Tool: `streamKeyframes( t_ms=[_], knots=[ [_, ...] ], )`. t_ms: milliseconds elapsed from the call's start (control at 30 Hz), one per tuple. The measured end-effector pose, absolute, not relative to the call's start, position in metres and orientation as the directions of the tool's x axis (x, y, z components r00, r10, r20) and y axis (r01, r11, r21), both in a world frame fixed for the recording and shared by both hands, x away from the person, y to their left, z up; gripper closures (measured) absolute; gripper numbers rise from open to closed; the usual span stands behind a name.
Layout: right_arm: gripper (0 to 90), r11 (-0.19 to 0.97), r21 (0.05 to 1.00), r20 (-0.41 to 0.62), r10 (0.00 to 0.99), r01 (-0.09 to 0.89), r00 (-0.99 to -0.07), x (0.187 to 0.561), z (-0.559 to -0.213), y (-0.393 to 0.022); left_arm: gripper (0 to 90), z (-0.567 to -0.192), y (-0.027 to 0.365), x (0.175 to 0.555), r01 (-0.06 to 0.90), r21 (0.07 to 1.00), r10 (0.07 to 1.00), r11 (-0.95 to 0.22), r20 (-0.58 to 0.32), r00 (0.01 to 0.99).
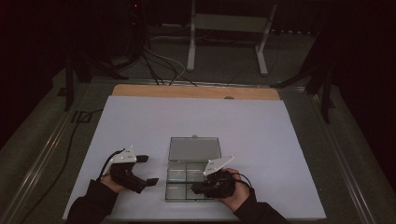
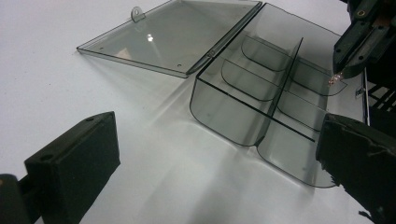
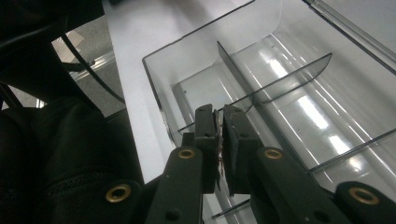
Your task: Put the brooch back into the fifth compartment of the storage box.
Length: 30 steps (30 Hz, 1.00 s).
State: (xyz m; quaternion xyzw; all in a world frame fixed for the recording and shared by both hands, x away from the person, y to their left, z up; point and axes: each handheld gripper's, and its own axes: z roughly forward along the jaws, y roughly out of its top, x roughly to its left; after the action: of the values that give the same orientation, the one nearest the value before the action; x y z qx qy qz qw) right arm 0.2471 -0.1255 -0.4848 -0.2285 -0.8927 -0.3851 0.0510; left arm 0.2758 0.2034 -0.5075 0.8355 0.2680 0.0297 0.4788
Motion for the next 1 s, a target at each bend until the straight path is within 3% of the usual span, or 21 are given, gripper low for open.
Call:
streamKeyframes(
  t_ms=[167,1000],
  knots=[
    [83.6,0.604,0.664,0.268,0.358,0.441,-0.895,0.247,-0.485,-0.125,1.5,-0.508,0.203,0.276,0.42,0.816,0.476,-0.398,-0.207,0.854],
    [38.8,0.45,0.766,0.256,0.442,0.459,-0.86,0.251,-0.468,-0.148,1.5,-0.504,0.201,0.274,0.419,0.819,0.46,-0.393,-0.219,0.861]
  ],
)
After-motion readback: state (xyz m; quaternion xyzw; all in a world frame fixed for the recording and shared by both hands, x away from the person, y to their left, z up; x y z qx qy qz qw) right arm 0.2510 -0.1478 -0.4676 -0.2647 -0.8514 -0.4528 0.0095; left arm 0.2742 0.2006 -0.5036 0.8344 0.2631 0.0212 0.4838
